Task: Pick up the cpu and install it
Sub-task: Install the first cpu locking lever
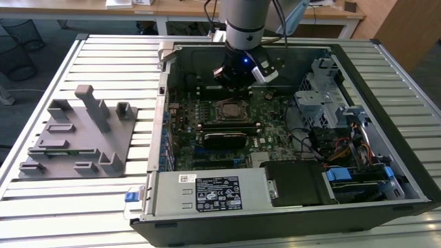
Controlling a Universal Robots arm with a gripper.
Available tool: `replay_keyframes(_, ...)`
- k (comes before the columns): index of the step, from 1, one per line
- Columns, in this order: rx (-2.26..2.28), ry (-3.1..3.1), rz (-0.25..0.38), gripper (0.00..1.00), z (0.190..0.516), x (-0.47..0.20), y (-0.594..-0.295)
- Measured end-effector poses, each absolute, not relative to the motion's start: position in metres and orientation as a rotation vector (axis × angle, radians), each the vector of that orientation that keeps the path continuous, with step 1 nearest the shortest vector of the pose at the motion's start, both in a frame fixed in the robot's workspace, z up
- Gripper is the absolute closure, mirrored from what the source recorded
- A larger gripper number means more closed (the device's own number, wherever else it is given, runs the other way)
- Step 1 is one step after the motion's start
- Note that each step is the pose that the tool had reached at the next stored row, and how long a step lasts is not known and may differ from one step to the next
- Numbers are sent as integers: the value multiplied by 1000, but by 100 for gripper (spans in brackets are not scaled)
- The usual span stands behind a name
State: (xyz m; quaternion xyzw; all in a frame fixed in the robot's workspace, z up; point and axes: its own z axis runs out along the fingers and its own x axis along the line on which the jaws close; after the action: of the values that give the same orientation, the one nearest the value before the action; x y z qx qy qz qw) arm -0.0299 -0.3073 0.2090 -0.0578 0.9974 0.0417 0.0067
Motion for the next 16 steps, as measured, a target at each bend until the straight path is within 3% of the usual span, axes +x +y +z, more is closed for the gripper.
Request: replay_keyframes(16, -181, 3125, 131, 89, 197, -28, -307)
